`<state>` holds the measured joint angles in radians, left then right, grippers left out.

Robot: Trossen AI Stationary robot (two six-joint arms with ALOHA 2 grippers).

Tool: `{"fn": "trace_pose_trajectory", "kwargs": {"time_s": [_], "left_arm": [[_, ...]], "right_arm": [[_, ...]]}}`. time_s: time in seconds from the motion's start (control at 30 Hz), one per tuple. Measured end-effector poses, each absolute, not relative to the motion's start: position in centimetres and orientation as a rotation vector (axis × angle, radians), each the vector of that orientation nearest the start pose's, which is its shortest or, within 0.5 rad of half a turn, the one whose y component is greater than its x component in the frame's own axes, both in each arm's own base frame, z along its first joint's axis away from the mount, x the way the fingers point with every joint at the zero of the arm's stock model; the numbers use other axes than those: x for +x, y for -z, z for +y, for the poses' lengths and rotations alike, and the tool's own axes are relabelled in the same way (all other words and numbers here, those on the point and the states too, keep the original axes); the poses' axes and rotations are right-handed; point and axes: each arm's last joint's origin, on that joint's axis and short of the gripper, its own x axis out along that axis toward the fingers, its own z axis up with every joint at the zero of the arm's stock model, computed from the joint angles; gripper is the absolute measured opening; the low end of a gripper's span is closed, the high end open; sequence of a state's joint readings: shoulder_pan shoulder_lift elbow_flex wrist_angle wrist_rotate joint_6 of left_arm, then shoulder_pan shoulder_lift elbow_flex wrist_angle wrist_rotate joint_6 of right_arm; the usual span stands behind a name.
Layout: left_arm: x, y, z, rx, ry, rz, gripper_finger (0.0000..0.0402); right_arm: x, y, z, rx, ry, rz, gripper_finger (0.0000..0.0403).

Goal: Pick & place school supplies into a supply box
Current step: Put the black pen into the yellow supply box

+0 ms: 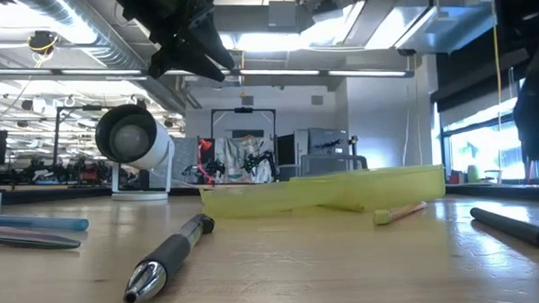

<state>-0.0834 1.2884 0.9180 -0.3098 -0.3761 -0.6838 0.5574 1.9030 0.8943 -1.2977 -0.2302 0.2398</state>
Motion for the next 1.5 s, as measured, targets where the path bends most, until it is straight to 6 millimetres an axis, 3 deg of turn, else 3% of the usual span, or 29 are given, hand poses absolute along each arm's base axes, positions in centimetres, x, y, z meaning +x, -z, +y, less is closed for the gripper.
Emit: {"fn": "trace_pose_trajectory", "kwargs": {"time_s": [0.43,0.87,1.03,1.23,1.5], "left_arm": [[27.0,-26.5,-1.2,-0.535,-0.506,0.527,0.0130],[27.0,-26.5,-1.1,-0.524,-0.527,0.518,0.0130],[27.0,-26.5,-1.1,-0.523,-0.527,0.518,0.0130],[27.0,-26.5,-1.1,-0.523,-0.527,0.518,0.0130],[27.0,-26.5,-1.1,-0.523,-0.527,0.518,0.0130]], "right_arm": [[18.3,-9.4,12.2,-0.275,-0.162,2.237,0.0184],[18.3,-9.4,12.1,-0.292,-0.153,2.238,0.0059],[18.2,-9.6,12.1,-0.286,-0.156,2.233,0.0036],[18.4,-11.5,12.2,-0.231,-0.150,2.121,0.0048],[17.9,-16.1,12.0,-0.068,-0.208,1.948,0.0042]]}}
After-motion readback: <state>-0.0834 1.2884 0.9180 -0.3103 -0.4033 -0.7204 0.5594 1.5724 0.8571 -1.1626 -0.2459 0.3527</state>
